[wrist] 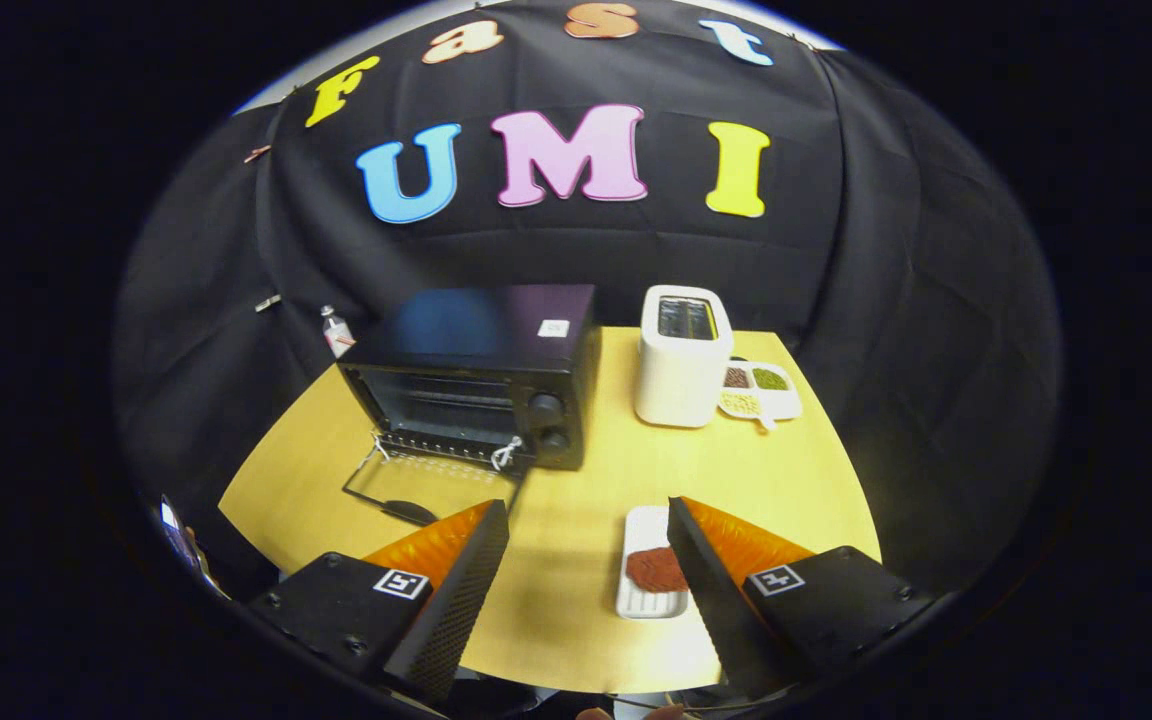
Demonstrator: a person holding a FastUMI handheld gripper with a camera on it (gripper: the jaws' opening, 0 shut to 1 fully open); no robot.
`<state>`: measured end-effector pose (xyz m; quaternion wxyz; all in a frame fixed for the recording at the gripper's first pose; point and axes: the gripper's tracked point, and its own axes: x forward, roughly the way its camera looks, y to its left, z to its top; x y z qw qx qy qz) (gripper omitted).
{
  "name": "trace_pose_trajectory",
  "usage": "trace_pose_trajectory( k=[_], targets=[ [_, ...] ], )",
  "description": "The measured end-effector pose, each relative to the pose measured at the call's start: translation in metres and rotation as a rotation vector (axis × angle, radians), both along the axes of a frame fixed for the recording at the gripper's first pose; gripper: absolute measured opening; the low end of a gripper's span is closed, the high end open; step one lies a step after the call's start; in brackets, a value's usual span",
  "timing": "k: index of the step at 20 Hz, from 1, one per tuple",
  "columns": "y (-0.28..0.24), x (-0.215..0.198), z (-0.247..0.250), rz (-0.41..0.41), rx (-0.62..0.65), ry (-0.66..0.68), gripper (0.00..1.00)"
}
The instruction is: Open the toaster oven, put the food inside, and close the toaster oven door.
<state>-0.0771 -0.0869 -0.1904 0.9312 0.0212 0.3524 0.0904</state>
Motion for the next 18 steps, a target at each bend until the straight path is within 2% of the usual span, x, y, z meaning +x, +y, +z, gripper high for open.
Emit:
trace_pose_trajectory(
  k=[9, 13, 16, 18],
  targets=[
    [-0.083, 0.023, -0.076, -0.120, 0.165, 0.206, 0.99],
    [-0.094, 0.027, -0.118, -0.136, 0.250, 0.326, 0.99],
    [-0.095, 0.027, -0.148, -0.126, 0.283, 0.412, 0.93],
    [-0.091, 0.025, -0.157, -0.128, 0.327, 0.451, 0.80]
  ],
)
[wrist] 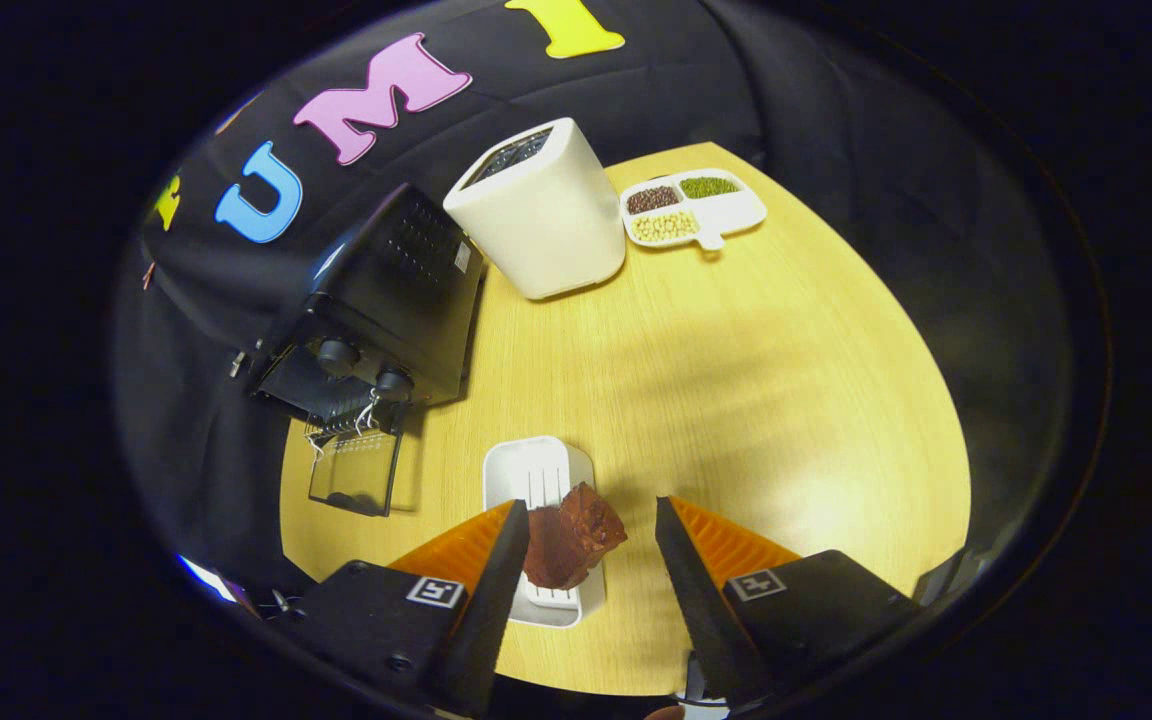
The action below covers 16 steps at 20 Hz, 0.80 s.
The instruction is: Open the toaster oven, put the food inside, and close the toaster oven door.
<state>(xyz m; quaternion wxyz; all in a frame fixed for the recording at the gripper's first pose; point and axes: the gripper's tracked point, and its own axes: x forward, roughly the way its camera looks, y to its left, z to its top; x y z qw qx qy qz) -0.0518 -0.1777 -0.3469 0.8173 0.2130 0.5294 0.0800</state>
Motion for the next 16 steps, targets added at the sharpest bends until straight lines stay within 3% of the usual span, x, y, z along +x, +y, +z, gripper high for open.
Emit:
trace_pose_trajectory(
  k=[1, 4, 8, 16],
  targets=[
    [0.004, -0.001, -0.003, -0.008, 0.031, 0.017, 0.75],
    [0.008, -0.008, -0.012, -0.020, 0.066, 0.067, 0.39],
    [0.010, -0.008, 0.007, -0.042, 0.083, -0.005, 0.15],
    [0.034, -0.005, 0.072, -0.057, 0.044, -0.189, 0.12]
  ],
)
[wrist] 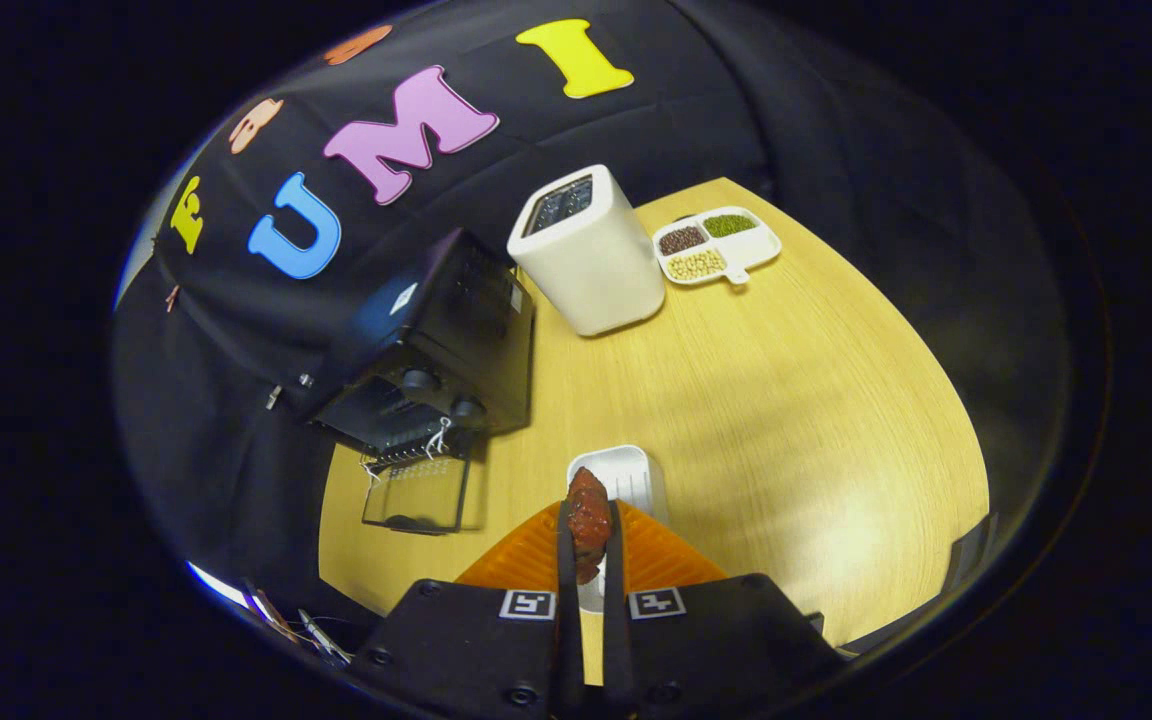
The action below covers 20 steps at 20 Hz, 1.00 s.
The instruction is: Open the toaster oven, put the food inside, and close the toaster oven door.
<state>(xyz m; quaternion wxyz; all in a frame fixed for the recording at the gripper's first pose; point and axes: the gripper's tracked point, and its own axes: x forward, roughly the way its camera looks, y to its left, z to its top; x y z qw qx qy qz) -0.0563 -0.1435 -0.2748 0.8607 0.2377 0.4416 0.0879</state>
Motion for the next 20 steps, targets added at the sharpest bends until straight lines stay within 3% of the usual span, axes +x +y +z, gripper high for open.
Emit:
trace_pose_trajectory(
  k=[7, 12, 16, 20],
  targets=[
    [0.093, -0.007, 0.065, 0.051, 0.025, -0.124, 0.12],
    [0.169, -0.005, 0.077, 0.111, 0.022, -0.174, 0.12],
    [0.227, 0.003, 0.072, 0.104, 0.086, -0.175, 0.12],
    [0.272, 0.018, 0.056, 0.043, 0.160, -0.161, 0.12]
  ],
)
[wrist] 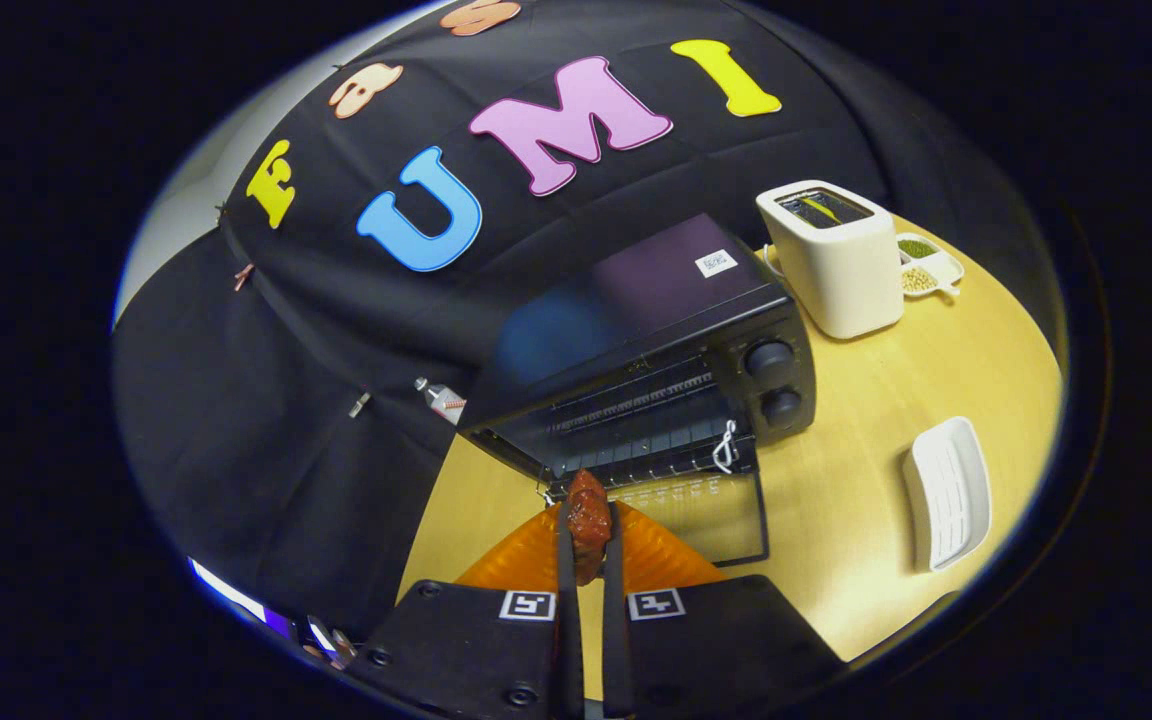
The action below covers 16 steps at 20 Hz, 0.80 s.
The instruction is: Open the toaster oven, put the food inside, and close the toaster oven door.
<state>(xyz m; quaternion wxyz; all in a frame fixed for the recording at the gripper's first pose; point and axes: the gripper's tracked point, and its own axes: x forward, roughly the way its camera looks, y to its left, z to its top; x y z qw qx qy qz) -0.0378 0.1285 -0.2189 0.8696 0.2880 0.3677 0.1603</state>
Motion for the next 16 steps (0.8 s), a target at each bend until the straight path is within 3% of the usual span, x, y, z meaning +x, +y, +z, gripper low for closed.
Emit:
trace_pose_trajectory(
  k=[6, 11, 16],
  targets=[
    [0.039, 0.030, -0.031, -0.081, 0.074, 0.036, 0.12],
    [0.057, 0.078, -0.050, -0.179, 0.164, 0.019, 0.12],
    [0.050, 0.108, -0.077, -0.252, 0.121, 0.008, 0.12]
  ],
)
